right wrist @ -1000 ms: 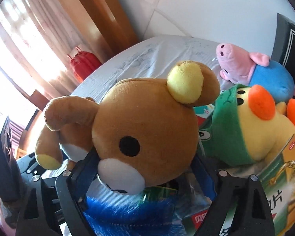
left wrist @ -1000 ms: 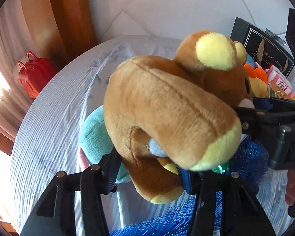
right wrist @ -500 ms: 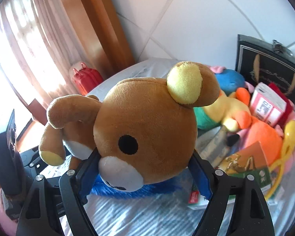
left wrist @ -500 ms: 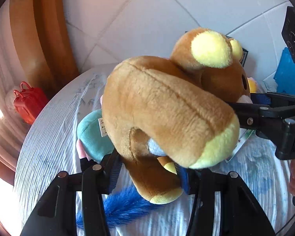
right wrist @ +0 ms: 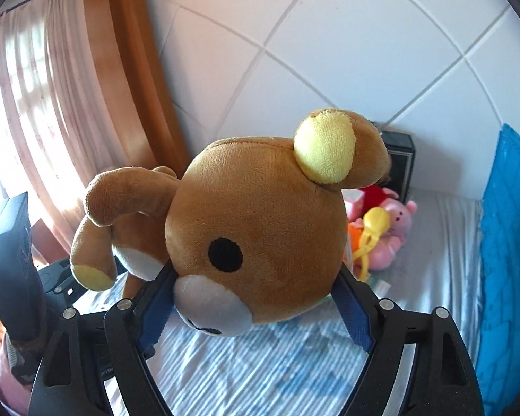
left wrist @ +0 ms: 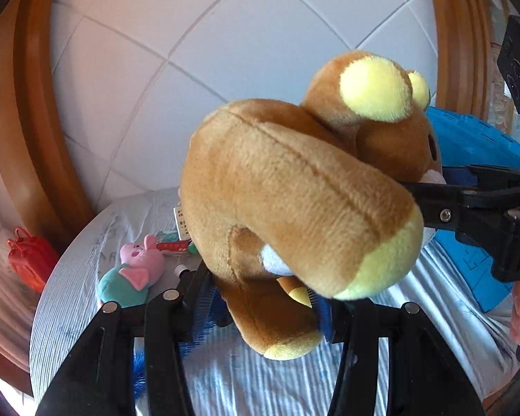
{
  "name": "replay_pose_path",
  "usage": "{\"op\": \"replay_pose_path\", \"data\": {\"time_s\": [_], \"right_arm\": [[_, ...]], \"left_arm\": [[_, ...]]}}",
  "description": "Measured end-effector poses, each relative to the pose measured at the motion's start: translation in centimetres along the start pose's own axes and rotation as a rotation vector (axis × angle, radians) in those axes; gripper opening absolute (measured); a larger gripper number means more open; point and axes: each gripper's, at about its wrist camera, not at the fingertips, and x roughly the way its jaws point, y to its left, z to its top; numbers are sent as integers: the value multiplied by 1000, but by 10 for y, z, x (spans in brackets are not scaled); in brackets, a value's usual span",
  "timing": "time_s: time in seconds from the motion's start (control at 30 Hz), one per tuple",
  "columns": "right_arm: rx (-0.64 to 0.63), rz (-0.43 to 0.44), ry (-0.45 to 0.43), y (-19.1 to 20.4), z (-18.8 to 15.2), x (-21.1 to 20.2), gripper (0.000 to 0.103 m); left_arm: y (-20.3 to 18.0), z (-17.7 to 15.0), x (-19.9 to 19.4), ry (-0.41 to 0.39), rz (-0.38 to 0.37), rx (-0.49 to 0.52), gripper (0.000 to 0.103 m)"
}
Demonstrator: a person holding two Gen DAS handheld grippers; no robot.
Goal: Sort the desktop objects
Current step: 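Lift the teddy bear with both grippers and carry it over the crate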
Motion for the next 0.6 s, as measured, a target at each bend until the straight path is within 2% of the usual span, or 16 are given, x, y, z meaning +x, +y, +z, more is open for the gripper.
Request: {"op": "replay_pose_path", "data": {"time_s": [0.17,0.4,0.6], "right_arm": [[21,-73,-85,-30,0,-68,84],[45,-211,-224,-85,-3,-172,84],[93,-313,-286,-148,-12,-244,84]], "left_arm": [[-59,27,-27,-91,-62,59,48],[-160,73,-54,-223,-170,147,48],[-246,105,-58,-261,-265,206,48]]}}
